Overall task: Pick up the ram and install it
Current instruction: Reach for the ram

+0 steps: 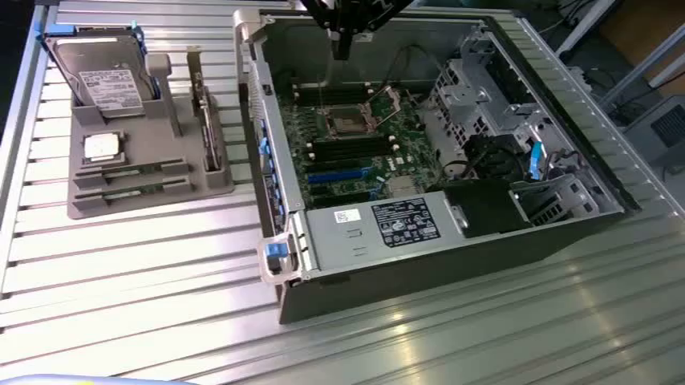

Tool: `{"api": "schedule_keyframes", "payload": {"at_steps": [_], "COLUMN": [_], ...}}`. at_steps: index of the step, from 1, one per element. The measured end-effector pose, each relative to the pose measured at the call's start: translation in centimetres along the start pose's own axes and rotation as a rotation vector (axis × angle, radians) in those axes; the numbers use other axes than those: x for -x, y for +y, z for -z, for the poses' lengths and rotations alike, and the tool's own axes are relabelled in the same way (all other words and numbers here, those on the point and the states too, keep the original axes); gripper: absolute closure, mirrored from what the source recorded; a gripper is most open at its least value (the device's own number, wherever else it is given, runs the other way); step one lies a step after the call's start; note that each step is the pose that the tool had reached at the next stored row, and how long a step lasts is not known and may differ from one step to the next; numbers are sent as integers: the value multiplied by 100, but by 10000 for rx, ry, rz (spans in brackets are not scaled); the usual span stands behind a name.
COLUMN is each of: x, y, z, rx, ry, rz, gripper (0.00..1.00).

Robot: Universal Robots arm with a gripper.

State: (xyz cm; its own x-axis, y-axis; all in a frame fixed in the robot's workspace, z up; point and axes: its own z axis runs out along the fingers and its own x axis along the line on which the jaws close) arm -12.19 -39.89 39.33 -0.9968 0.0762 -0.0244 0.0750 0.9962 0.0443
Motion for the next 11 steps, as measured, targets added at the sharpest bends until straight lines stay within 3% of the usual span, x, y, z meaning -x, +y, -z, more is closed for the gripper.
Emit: {"api": "schedule_keyframes", "payload": {"at_steps": [1,2,11], "x": [-127,-151,-255], "y": [-10,-11,-19], "z": [3,4,7], "rx": [1,0,0], "ry": [-1,-1,0], "rz": [-1,0,0], "gripper": [90,90,90]}}
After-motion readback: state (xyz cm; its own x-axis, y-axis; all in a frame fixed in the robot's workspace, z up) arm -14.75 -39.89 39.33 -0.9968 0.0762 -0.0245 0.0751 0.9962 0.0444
